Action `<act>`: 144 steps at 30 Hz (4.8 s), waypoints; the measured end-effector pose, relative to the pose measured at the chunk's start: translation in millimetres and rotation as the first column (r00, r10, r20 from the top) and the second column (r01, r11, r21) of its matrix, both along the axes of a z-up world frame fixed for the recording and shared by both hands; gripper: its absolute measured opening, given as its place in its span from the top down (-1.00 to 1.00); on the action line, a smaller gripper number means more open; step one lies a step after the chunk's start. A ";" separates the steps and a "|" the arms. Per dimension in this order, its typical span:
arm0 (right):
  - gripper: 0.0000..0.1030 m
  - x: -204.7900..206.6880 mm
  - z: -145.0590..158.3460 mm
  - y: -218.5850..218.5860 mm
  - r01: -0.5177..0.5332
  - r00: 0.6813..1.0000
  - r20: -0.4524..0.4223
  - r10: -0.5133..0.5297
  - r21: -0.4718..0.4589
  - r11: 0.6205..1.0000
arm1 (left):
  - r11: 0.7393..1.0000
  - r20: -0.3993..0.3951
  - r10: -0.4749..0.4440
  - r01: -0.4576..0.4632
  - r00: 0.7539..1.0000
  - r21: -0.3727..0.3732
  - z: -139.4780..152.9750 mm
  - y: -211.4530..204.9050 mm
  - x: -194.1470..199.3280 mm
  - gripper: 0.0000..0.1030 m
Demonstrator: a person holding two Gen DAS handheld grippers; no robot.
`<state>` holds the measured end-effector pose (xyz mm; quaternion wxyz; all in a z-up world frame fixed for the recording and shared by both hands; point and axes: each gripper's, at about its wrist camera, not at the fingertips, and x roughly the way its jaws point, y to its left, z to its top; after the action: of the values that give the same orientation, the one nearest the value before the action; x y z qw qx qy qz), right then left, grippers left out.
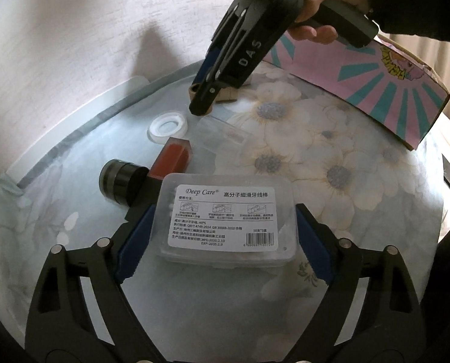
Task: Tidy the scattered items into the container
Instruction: 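Grasp the clear Deep Care box with left tool while right grasps tan tape roll, then carry the clear box and tape roll into the cardboard box and release both, then return to the tray and lower both open tools over the remaining items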
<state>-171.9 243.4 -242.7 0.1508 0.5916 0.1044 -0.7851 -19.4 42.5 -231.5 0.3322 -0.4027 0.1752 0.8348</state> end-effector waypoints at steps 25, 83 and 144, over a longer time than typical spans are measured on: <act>0.58 25.0 105.9 17.1 0.074 0.988 -0.131 -0.080 -0.051 0.996 | 0.993 -0.035 0.101 -0.099 0.994 0.057 111.7 13.7 -13.9 -0.70; -0.35 305.0 140.1 133.6 0.295 0.945 -0.118 -0.304 -0.091 0.951 | 0.997 0.161 -0.045 0.034 0.986 0.070 144.5 237.8 -9.8 -0.99; -0.49 79.9 -2.4 -51.7 0.576 0.760 -0.253 -0.599 -0.167 0.800 | 0.841 0.294 0.503 -0.539 0.813 0.052 -3.0 -45.0 -108.2 0.10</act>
<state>-92.0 191.7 -245.1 -0.0970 0.4651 -0.0963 -0.8746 -127.6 -2.5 -234.4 0.1373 -0.5216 -0.0446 0.8409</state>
